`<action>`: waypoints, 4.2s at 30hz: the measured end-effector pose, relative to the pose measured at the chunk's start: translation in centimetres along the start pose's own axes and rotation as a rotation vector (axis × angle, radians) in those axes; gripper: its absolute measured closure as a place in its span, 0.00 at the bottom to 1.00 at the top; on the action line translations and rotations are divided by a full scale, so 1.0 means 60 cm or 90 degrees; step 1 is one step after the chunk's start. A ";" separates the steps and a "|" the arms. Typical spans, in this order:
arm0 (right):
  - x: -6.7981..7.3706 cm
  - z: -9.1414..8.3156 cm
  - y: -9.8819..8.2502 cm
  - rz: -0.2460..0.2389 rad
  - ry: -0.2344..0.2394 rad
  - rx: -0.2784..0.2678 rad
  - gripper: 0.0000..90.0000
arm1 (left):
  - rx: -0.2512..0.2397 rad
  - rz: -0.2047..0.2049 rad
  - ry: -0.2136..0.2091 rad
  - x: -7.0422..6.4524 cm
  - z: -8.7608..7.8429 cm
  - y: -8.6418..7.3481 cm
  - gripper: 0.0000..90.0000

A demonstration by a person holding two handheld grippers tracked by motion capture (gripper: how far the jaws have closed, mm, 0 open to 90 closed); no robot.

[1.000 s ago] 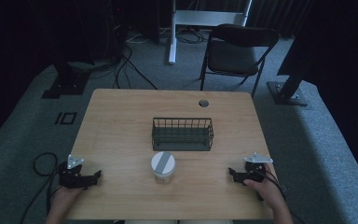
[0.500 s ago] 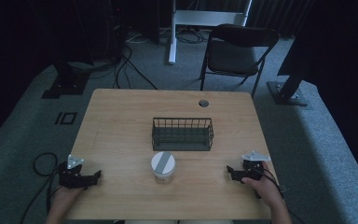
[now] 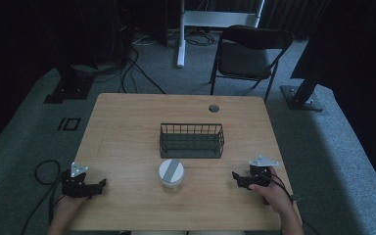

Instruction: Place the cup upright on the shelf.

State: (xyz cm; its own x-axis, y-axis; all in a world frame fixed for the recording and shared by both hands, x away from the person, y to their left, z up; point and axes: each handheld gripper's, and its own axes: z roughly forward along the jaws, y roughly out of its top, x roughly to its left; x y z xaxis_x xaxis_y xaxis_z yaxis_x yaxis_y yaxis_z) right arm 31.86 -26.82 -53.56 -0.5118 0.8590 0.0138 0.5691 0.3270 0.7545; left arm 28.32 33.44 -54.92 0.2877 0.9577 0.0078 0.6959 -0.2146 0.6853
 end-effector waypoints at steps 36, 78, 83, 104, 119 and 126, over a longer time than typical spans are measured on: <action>0.109 0.024 0.043 -0.076 0.114 -0.024 0.15 | 0.000 0.000 0.000 0.000 0.000 0.000 0.00; 0.242 0.059 0.071 -0.170 0.269 -0.065 0.16 | -0.001 0.003 -0.002 0.001 0.000 0.000 0.00; 0.252 0.065 0.073 -0.178 0.281 -0.069 0.16 | 0.000 0.003 -0.002 0.001 0.000 0.000 0.01; 0.286 0.090 0.088 -0.164 0.304 -0.092 0.19 | 0.000 0.003 -0.002 0.001 0.000 0.000 0.01; 0.296 0.105 0.089 -0.124 0.314 -0.116 0.17 | 0.000 0.003 -0.002 0.001 0.000 0.000 0.01; 0.304 0.114 0.089 -0.101 0.309 -0.133 0.15 | 0.000 0.003 -0.002 0.001 0.000 0.000 0.00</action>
State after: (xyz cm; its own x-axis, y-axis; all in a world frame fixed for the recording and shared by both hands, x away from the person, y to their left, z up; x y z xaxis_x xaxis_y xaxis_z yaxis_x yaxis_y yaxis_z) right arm 29.97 -6.70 -53.76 -0.8470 0.5094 0.1521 0.3455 0.3100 0.8857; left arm 28.32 33.49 -54.92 0.2933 0.9560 0.0086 0.6942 -0.2191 0.6856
